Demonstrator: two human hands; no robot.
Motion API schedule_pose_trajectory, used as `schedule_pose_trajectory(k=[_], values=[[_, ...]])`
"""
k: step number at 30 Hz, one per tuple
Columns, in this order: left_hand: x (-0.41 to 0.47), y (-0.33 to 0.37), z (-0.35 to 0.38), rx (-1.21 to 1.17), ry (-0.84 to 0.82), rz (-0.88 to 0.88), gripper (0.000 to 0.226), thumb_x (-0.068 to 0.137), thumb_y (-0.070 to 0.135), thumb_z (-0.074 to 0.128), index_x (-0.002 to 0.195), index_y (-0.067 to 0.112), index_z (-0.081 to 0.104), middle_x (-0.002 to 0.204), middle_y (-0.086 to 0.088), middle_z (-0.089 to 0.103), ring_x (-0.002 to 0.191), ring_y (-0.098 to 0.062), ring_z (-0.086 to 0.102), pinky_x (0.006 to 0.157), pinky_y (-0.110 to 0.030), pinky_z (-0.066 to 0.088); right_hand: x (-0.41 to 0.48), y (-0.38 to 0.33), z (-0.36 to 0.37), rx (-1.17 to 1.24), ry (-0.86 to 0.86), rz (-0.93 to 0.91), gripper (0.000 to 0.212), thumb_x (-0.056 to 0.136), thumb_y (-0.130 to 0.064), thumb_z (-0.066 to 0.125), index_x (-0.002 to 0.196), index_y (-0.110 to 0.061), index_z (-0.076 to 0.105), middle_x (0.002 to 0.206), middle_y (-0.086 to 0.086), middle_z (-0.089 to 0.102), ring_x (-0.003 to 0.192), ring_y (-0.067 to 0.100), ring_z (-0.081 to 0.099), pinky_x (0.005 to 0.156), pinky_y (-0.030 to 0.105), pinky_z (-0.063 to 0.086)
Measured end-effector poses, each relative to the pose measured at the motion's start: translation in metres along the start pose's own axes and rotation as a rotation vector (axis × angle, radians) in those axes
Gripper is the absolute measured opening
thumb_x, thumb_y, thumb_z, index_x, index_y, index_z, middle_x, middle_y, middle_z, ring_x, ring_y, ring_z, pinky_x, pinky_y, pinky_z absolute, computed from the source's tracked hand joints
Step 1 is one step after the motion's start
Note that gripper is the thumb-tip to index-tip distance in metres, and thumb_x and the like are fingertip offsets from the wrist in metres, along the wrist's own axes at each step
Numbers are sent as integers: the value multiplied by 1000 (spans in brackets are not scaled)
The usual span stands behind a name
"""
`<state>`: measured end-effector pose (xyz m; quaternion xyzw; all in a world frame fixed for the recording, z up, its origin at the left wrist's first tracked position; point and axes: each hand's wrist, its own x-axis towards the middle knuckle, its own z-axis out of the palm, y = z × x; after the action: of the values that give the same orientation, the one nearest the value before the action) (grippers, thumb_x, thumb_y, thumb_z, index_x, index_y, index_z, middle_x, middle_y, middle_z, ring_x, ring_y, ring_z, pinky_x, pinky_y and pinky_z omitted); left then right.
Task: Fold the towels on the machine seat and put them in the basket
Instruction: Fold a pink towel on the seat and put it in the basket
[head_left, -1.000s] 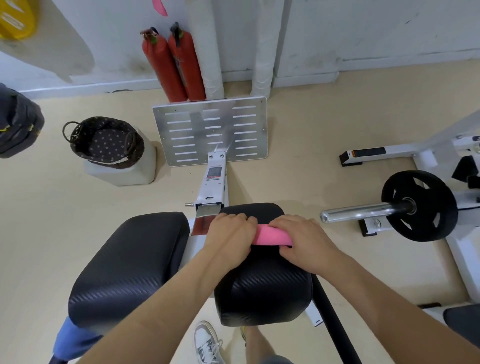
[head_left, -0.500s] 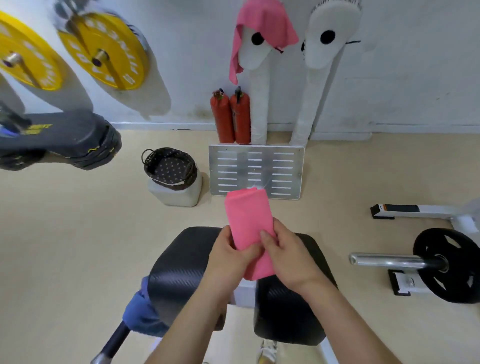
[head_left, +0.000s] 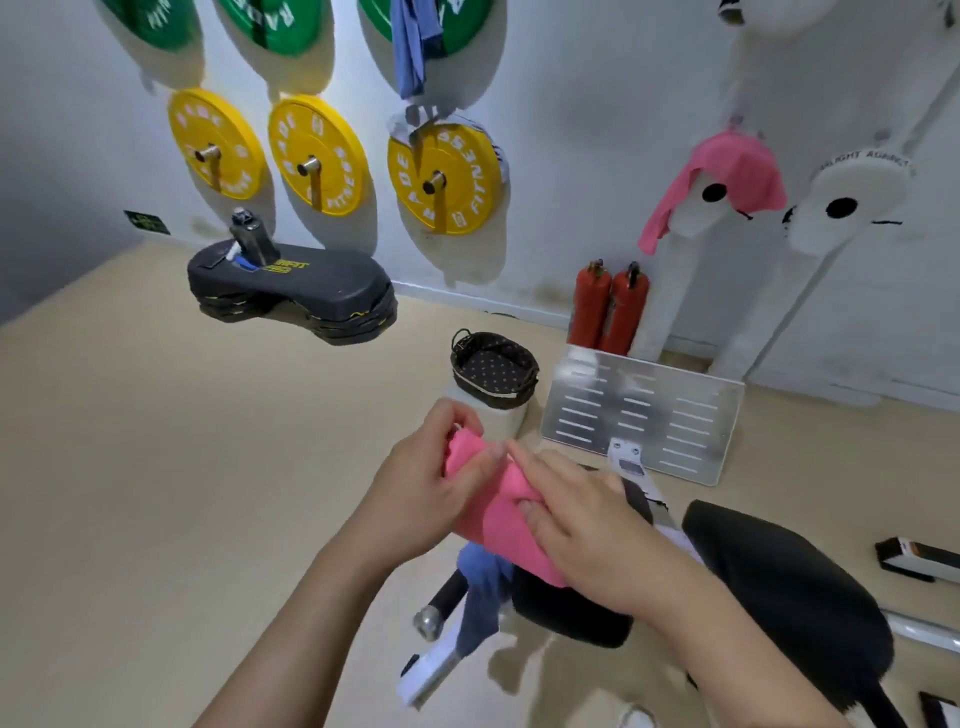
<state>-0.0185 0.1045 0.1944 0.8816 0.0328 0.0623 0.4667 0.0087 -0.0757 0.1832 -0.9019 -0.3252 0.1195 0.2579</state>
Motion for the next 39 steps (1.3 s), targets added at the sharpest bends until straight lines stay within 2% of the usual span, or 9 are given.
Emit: schedule_pose_trajectory(k=[8, 13, 17, 21, 24, 28, 31, 34, 39], values=[[-81, -111, -185, -247, 85, -113, 26, 99, 31, 43, 83, 16, 56, 71, 12, 53, 68, -3, 47, 55, -16, 38, 66, -181, 83, 195, -248, -38, 38, 95, -53, 39, 109, -23, 57, 105, -2, 62, 97, 17, 57, 89, 41, 46], [-83, -154, -261, -483, -114, -243, 29, 90, 45, 45, 85, 19, 56, 76, 5, 51, 72, -10, 46, 59, -24, 38, 109, -243, 109, 362, -211, 5, 29, 96, -41, 45, 90, -13, 52, 80, -1, 55, 76, 15, 51, 75, 39, 43], [-61, -183, -294, -598, -181, -230, 30, 82, 33, 68, 102, 11, 68, 94, -9, 66, 85, -18, 57, 74, -34, 41, 139, -244, 118, 620, -273, 165, 42, 80, -40, 50, 103, -5, 56, 85, 8, 55, 78, 16, 50, 73, 37, 39], [-18, -195, -298, -400, -78, -196, 15, 91, 6, 60, 83, 12, 71, 65, 0, 64, 60, -10, 52, 59, -20, 41, 174, -232, 126, 503, -435, 152, 19, 68, -18, 61, 87, -19, 61, 75, -1, 55, 68, 12, 49, 66, 33, 39], [15, -208, -284, -364, -288, -207, 19, 93, 5, 57, 82, 15, 70, 55, 4, 56, 52, -9, 45, 51, -18, 37, 204, -232, 151, 580, -482, 168, 18, 73, -5, 64, 82, -20, 62, 60, -12, 52, 57, 9, 43, 54, 26, 34], [83, -244, -279, -400, -400, -296, 21, 93, 33, 56, 98, 18, 69, 76, 5, 60, 67, -7, 54, 59, -16, 43, 263, -206, 172, 661, -233, 237, 17, 69, -3, 61, 73, -20, 61, 58, -8, 42, 56, 10, 35, 54, 26, 27], [151, -274, -297, -397, -589, -290, 71, 67, 57, 75, 128, 28, 53, 118, 1, 62, 101, -2, 62, 81, -15, 48, 316, -173, 160, 742, -19, 310, 14, 63, -7, 59, 72, -18, 60, 54, -14, 40, 54, 7, 34, 52, 23, 26], [210, -289, -298, -583, -643, -316, 100, 51, 24, 91, 137, 32, 41, 121, -9, 63, 101, -20, 65, 83, -27, 52, 364, -147, 138, 876, 122, 399, 15, 59, -10, 57, 71, -19, 59, 57, -12, 38, 54, 8, 30, 50, 21, 23], [311, -281, -268, -678, -481, -250, 68, 48, 16, 86, 112, 10, 64, 99, -8, 70, 90, -18, 64, 75, -26, 52, 426, -112, 111, 866, 140, 417, 17, 63, -8, 58, 79, -10, 56, 67, -2, 46, 61, 12, 38, 57, 28, 33]])
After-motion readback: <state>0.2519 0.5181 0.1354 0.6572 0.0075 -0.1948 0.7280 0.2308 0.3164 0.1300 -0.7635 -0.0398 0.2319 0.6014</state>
